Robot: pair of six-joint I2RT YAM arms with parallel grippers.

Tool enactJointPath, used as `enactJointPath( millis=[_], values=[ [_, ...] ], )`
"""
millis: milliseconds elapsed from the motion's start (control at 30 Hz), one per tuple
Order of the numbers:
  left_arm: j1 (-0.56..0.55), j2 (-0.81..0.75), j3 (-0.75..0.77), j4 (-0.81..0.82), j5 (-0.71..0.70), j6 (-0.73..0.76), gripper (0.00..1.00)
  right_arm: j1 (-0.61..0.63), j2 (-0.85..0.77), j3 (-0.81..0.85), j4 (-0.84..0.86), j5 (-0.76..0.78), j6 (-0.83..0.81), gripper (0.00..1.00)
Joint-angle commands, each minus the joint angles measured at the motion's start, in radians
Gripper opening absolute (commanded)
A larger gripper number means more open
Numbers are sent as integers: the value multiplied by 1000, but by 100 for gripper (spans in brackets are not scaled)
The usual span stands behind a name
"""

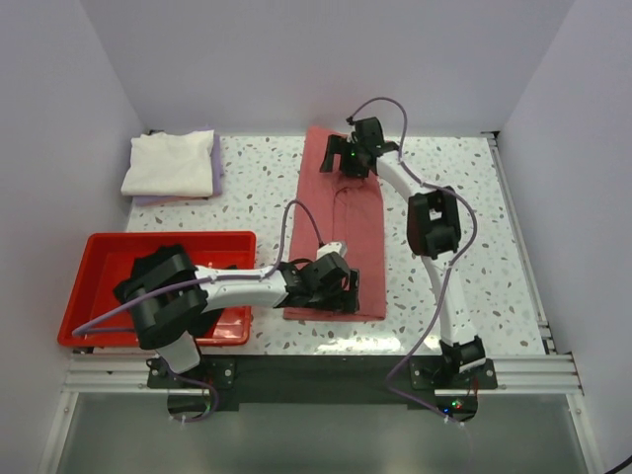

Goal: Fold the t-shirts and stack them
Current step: Fold the tshirt

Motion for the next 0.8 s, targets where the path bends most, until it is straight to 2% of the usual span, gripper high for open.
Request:
enactJointPath(
  millis=[0, 67, 200, 400, 767],
  values=[
    [-31, 60, -16, -29, 63, -32, 100, 44, 141, 120, -199, 7, -112, 99],
    [-37, 72, -4, -27, 62, -31, 100, 60, 158, 182, -219, 27, -152, 99],
    [-55, 95, 11, -16, 59, -35, 100, 60, 135, 128, -167, -16, -186, 99],
    [-69, 95, 53, -44, 14, -37, 100, 61, 124, 151, -234, 4, -243, 99],
    [-86, 6, 157, -153, -75, 61, 100, 61, -32, 222, -270, 36, -274, 99]
  ],
)
